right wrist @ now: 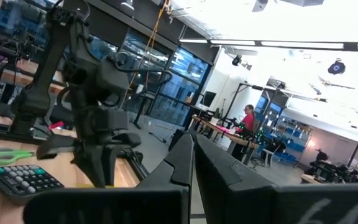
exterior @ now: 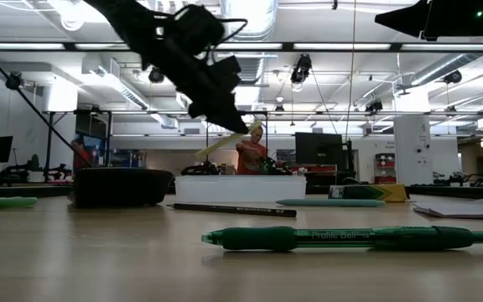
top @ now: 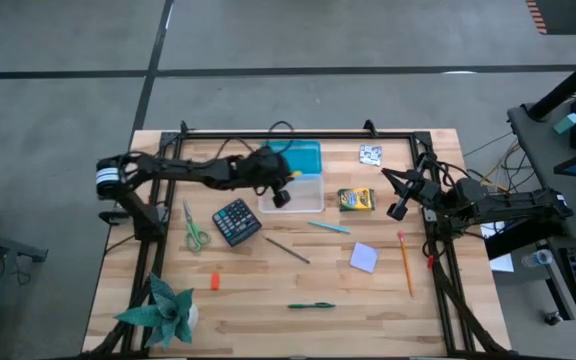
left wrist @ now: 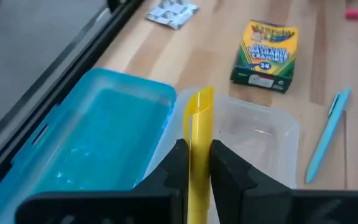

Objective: Pack school essentials
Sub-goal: Put the yellow pen into the blue supply box, then put the light blue pen into the blue supply box

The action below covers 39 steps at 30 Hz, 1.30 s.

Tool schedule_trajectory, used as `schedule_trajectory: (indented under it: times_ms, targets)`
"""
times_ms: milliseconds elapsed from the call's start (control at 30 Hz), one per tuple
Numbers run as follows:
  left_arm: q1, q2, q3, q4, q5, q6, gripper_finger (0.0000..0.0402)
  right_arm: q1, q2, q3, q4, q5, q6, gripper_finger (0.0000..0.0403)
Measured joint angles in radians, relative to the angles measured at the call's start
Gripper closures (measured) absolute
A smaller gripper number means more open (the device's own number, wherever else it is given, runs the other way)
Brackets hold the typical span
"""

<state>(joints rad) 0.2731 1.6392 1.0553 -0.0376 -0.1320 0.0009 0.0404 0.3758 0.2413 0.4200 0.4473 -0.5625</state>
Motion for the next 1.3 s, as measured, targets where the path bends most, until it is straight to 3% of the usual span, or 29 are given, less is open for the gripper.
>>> schedule_trajectory:
  times_ms: [267, 667, 967, 1133, 1300]
  targets:
    - [0.0, 0.127, 0.119, -0.111, 0.075, 0.23, 0.0365, 0.0, 0.0, 0.0, 0.004, 0.0, 0.005, 0.0394]
    - [0.0, 0.158, 0.134, -0.099, 0.067, 0.241, 0.0258, 0.0, 0.0, 0.0, 0.002, 0.0, 0.03, 0.0394]
    - [-0.095, 0.034, 0.111, -0.067, 0.07, 0.199, 0.0244, 0.002, 0.012, 0.0, -0.038, -0.017, 0.188, 0.0394]
    - [-0.189, -0.053, 0.033, 0.106, 0.07, 0.199, 0.0243, 0.012, 0.072, 0.0, -0.13, -0.191, 0.392, 0.0394]
    - [-0.236, -0.136, -0.093, 0.296, 0.068, 0.236, 0.0243, 0.067, 0.192, 0.014, -0.207, -0.212, 0.564, 0.0394]
